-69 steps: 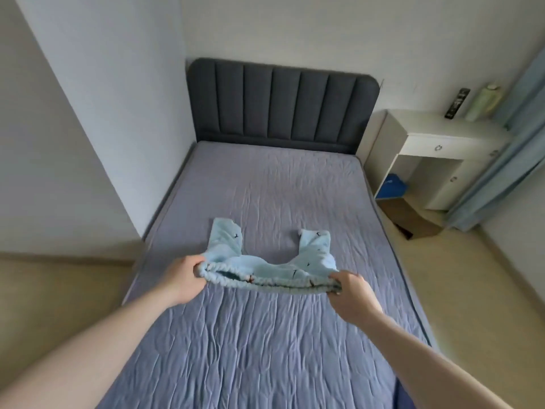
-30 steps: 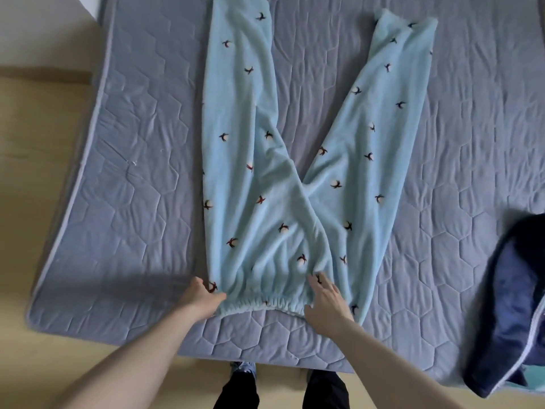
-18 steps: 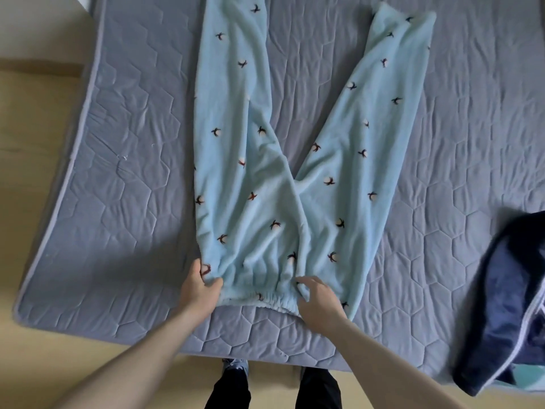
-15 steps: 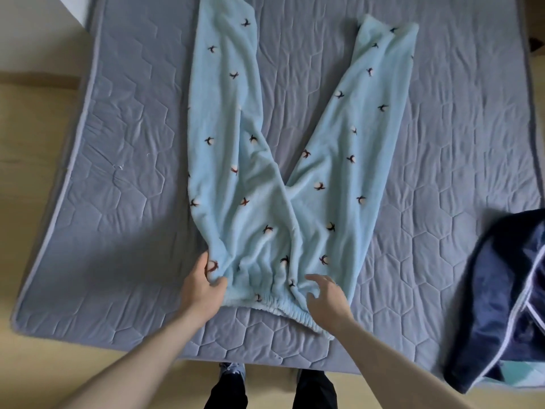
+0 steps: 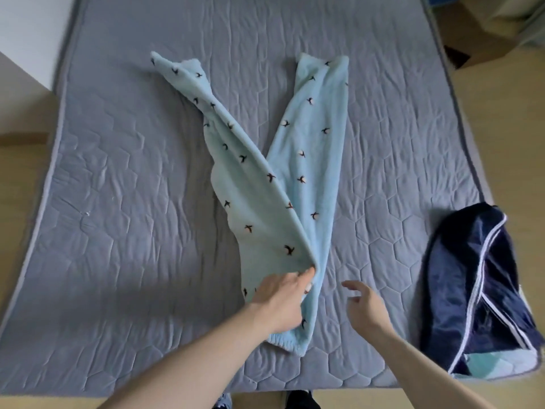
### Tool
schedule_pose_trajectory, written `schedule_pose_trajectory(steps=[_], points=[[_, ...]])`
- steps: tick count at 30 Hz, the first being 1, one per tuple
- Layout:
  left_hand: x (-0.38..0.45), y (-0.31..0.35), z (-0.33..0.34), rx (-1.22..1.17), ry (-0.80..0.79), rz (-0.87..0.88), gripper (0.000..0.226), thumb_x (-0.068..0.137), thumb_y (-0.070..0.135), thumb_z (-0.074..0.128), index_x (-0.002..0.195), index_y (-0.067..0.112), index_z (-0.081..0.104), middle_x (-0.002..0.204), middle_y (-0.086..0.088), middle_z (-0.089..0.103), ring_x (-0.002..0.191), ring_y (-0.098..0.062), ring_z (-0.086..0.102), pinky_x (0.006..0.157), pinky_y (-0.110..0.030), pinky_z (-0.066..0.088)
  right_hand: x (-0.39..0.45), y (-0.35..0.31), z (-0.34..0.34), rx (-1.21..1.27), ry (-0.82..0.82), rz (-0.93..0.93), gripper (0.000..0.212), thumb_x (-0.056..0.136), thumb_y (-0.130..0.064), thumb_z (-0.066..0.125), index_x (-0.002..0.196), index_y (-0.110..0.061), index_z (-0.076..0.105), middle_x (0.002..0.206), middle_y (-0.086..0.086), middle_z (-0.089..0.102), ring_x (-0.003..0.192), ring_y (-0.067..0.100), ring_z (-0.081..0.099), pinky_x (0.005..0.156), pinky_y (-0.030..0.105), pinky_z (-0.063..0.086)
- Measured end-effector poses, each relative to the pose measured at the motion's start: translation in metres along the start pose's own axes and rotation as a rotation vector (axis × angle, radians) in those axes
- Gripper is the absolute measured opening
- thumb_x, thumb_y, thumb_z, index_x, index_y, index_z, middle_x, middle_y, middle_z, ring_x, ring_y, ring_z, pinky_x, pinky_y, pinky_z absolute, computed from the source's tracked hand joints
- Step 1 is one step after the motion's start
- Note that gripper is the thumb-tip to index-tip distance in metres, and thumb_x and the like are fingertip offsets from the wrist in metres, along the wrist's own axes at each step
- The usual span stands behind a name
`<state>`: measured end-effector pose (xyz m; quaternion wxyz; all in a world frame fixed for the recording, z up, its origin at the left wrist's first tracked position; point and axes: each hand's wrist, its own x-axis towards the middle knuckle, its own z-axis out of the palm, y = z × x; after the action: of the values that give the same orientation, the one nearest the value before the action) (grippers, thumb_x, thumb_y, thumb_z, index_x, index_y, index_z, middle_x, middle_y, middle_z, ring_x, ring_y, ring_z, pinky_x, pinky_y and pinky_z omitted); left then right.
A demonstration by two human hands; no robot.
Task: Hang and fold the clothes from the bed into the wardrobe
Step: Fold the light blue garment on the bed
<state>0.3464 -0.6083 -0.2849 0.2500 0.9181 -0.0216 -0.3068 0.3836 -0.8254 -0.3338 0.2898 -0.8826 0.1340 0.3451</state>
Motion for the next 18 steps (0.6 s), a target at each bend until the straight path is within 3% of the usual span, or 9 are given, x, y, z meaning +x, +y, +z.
schedule_pose_trajectory(steps=[2, 4, 9, 11, 13, 15, 18], points=[[0.02, 0.013, 0.016, 0.159, -0.106, 0.031, 0.08, 0.083, 0.005, 0.063, 0.152, 0.024, 0.029, 0.129, -0.008, 0.062, 0.111, -0.04, 0.063, 0.089, -0.045, 0.052, 0.008, 0.013, -0.007, 0.028, 0.012, 0.024, 0.048, 0.088, -0.002, 0.044, 0.123, -0.027, 0.066, 0.119, 0.004, 0.067, 0.066, 0.015, 0.057, 0.057, 0.024, 0.045], [0.036, 0.02, 0.031, 0.235, -0.223, 0.032, 0.08, 0.082, 0.008, 0.068, 0.151, 0.021, 0.031, 0.128, -0.011, 0.061, 0.115, -0.04, 0.062, 0.092, -0.044, 0.05, 0.016, 0.024, -0.013, 0.045, 0.016, 0.055, 0.047, 0.088, -0.004, 0.045, 0.123, -0.027, 0.065, 0.123, 0.004, 0.066, 0.068, 0.017, 0.06, 0.054, 0.023, 0.044], [0.057, -0.01, 0.056, 0.121, -0.511, -0.055, 0.053, 0.078, 0.02, 0.07, 0.129, 0.03, 0.059, 0.123, -0.006, 0.065, 0.109, -0.03, 0.065, 0.092, -0.039, 0.056, 0.033, 0.024, -0.008, 0.035, -0.055, 0.036, 0.042, 0.093, -0.006, 0.049, 0.128, -0.024, 0.064, 0.13, -0.002, 0.062, 0.071, 0.014, 0.066, 0.053, 0.021, 0.045], [0.061, -0.028, 0.059, 0.07, -0.552, -0.11, 0.053, 0.078, 0.024, 0.068, 0.131, 0.029, 0.062, 0.115, -0.002, 0.068, 0.105, -0.026, 0.066, 0.089, -0.036, 0.057, 0.041, 0.013, -0.002, 0.011, -0.09, 0.016, 0.041, 0.094, -0.008, 0.051, 0.13, -0.023, 0.062, 0.13, -0.005, 0.061, 0.076, 0.015, 0.067, 0.058, 0.023, 0.045], [0.068, -0.046, 0.05, -0.076, -0.465, -0.178, 0.042, 0.083, 0.02, 0.061, 0.125, 0.025, 0.068, 0.11, 0.0, 0.07, 0.103, -0.023, 0.067, 0.085, -0.03, 0.055, 0.052, -0.002, 0.003, -0.016, -0.114, -0.028, 0.042, 0.094, -0.011, 0.053, 0.133, -0.023, 0.061, 0.132, -0.005, 0.061, 0.096, 0.017, 0.067, 0.072, 0.025, 0.047], [0.083, -0.067, 0.027, -0.201, -0.272, -0.276, 0.033, 0.086, 0.018, 0.058, 0.113, 0.029, 0.072, 0.103, 0.008, 0.069, 0.096, -0.016, 0.067, 0.086, -0.028, 0.055, 0.069, -0.019, 0.007, -0.011, -0.125, -0.077, 0.041, 0.094, -0.014, 0.056, 0.134, -0.024, 0.06, 0.132, -0.005, 0.061, 0.108, 0.017, 0.064, 0.085, 0.029, 0.051], [0.109, -0.1, -0.019, -0.296, 0.045, -0.391, 0.02, 0.085, 0.021, 0.062, 0.099, 0.034, 0.069, 0.097, 0.013, 0.07, 0.093, -0.012, 0.066, 0.087, -0.026, 0.053, 0.098, -0.05, 0.014, 0.008, -0.103, -0.156, 0.039, 0.094, -0.024, 0.062, 0.133, -0.027, 0.058, 0.128, -0.008, 0.059, 0.1, 0.012, 0.064, 0.088, 0.032, 0.054]])
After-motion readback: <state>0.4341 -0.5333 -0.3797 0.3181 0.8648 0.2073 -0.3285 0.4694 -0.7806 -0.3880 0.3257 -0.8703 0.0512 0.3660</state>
